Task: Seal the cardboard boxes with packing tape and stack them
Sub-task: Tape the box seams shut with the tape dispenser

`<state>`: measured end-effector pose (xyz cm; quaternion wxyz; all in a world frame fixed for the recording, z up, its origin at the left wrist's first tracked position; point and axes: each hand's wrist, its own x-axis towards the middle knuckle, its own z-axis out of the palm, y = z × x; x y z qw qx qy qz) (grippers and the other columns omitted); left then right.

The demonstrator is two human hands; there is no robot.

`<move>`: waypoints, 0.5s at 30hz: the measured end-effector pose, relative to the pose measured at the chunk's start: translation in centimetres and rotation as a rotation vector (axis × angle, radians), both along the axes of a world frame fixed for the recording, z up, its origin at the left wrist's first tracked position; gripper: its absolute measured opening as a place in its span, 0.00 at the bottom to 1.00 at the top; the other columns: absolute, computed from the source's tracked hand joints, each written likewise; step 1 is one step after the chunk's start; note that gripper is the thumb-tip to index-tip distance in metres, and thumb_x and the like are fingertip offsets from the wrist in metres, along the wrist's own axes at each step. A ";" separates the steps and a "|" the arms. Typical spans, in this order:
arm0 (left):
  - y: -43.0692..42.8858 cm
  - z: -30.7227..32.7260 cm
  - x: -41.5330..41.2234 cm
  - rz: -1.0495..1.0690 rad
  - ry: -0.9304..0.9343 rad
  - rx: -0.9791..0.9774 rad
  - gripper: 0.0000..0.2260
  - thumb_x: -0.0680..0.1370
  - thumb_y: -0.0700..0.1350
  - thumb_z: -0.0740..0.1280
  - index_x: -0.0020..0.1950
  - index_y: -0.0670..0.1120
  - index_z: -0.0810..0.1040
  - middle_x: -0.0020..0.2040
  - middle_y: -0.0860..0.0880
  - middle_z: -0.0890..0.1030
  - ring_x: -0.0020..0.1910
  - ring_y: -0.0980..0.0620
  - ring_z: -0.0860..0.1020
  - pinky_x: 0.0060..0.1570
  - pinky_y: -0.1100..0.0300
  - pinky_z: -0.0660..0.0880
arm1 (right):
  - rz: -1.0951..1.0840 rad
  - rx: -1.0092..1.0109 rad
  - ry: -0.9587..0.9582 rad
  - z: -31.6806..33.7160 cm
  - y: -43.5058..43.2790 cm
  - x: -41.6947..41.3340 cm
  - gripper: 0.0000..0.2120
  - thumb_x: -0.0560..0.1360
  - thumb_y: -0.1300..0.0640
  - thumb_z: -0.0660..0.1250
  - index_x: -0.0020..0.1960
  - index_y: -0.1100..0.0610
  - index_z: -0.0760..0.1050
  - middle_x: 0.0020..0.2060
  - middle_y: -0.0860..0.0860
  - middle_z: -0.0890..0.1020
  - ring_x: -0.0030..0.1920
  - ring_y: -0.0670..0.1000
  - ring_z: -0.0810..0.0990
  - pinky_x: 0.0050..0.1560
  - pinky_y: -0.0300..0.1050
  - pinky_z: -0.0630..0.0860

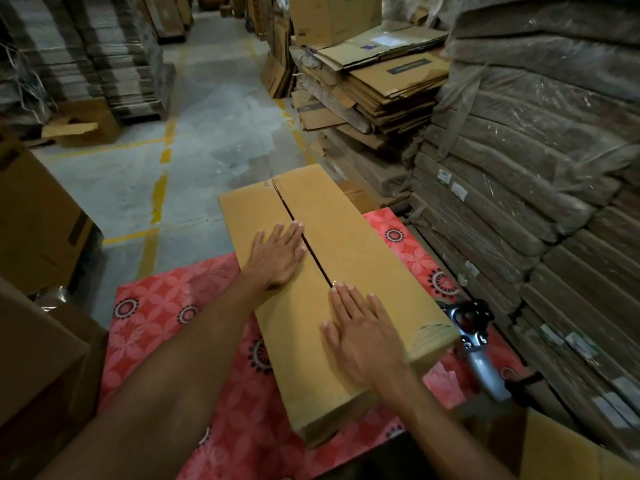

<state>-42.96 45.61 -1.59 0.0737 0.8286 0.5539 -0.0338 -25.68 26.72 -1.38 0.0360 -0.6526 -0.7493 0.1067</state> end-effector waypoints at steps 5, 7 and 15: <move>-6.6 -0.5 2.0 -0.243 -0.030 0.021 0.27 0.85 0.59 0.41 0.83 0.51 0.40 0.83 0.54 0.42 0.82 0.53 0.41 0.79 0.46 0.42 | 0.015 0.012 -0.018 -0.2 0.3 0.5 0.31 0.83 0.41 0.41 0.83 0.54 0.43 0.82 0.48 0.46 0.81 0.47 0.43 0.80 0.53 0.40; -8.2 -0.9 2.1 -0.264 -0.051 0.027 0.26 0.86 0.57 0.41 0.83 0.52 0.40 0.83 0.55 0.42 0.81 0.55 0.41 0.79 0.49 0.41 | 0.034 -0.004 -0.010 -0.2 0.2 0.6 0.31 0.84 0.42 0.41 0.83 0.54 0.42 0.82 0.48 0.46 0.81 0.47 0.42 0.80 0.53 0.39; -8.6 -0.8 2.1 -0.218 -0.059 0.020 0.26 0.85 0.59 0.40 0.83 0.54 0.41 0.83 0.57 0.43 0.82 0.55 0.43 0.79 0.50 0.43 | 0.041 0.112 -0.018 -0.8 -4.9 2.3 0.32 0.84 0.40 0.40 0.83 0.54 0.49 0.82 0.49 0.53 0.81 0.47 0.48 0.80 0.53 0.43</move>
